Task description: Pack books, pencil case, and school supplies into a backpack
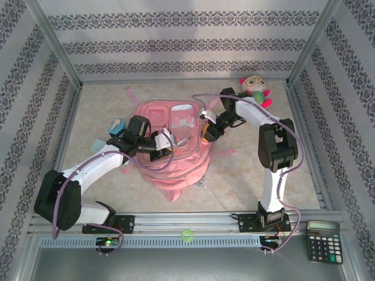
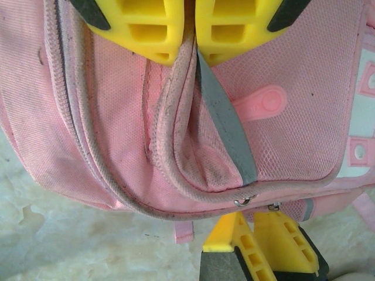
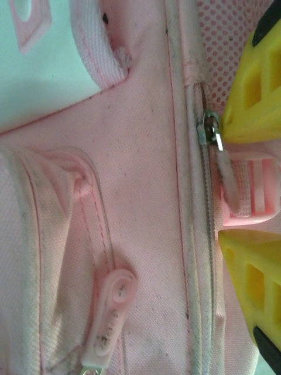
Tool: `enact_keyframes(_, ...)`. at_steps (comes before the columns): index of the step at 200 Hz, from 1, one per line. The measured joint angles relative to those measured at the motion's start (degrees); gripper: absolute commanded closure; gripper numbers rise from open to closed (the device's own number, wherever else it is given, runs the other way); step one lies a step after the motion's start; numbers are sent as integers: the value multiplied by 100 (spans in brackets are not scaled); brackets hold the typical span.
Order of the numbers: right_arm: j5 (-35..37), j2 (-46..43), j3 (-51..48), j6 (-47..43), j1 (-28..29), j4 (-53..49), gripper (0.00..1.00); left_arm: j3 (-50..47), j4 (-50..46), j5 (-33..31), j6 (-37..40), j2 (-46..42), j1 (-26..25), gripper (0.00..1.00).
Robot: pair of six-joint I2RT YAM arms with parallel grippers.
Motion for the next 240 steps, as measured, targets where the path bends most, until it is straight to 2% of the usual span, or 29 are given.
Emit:
enact_keyframes(35,87,146,26,306,0,109,59,-15,31,4,-46,0,2,100)
enact_keyframes(87,107,264,166,549,-28,105,89,-20,33,-46,-85,0,0,100)
enact_keyframes(96,105,264,166,599,-79,103,92,-20,42,-129,-114,0,0,100)
enact_keyframes(108,81,260,166,664,-133,114,100,-20,74,-293,-157,0,-4,100)
enact_keyframes(170,-28,-435,-413,1198,-223,439,100,9,352,-1285,-341,0,-11,100)
enact_keyframes(240,0,-715,-850,2583,-210,901,99,59,413,-1539,-728,-2,-55,100)
